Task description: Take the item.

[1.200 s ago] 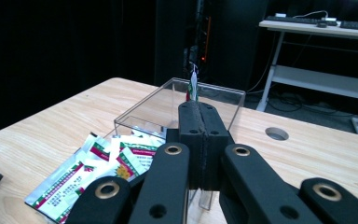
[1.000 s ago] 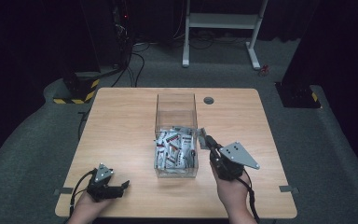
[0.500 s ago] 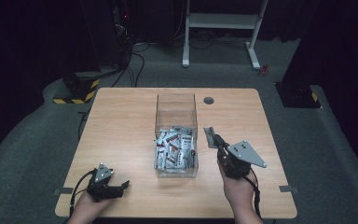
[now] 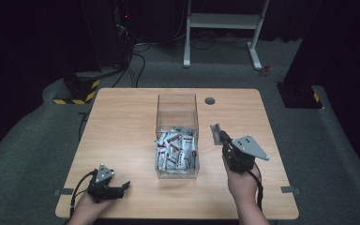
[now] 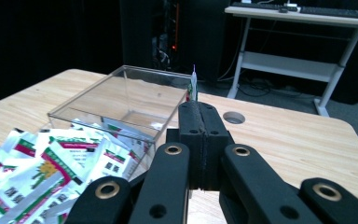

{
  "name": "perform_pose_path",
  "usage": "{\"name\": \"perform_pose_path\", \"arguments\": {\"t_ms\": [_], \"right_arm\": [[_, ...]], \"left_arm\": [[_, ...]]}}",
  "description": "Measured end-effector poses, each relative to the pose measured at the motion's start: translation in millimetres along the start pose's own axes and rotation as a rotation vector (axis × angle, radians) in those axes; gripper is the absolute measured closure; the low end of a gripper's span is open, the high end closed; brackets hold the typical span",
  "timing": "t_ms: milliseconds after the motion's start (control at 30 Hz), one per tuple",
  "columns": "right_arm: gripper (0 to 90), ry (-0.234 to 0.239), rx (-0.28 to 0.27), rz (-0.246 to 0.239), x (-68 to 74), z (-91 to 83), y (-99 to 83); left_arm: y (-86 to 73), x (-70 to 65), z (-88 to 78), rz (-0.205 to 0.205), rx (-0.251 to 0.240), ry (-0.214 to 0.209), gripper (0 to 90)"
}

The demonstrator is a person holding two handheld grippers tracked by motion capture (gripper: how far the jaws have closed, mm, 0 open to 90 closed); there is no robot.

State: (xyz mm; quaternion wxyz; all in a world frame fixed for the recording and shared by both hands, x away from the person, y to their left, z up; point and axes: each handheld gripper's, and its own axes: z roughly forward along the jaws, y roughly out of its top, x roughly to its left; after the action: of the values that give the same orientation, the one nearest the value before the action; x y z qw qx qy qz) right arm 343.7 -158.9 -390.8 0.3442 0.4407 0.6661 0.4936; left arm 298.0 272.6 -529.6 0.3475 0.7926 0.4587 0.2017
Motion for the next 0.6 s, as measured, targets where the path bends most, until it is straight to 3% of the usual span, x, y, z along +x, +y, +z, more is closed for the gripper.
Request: {"name": "perform_pose_path", "arguments": {"t_ms": [600], "right_arm": [[90.0,-0.034,0.056,0.012,-12.8,18.9,-9.4]], "left_arm": [[0.0,0.0,-0.1,0.0,0.001,-0.001,14.5]]}}
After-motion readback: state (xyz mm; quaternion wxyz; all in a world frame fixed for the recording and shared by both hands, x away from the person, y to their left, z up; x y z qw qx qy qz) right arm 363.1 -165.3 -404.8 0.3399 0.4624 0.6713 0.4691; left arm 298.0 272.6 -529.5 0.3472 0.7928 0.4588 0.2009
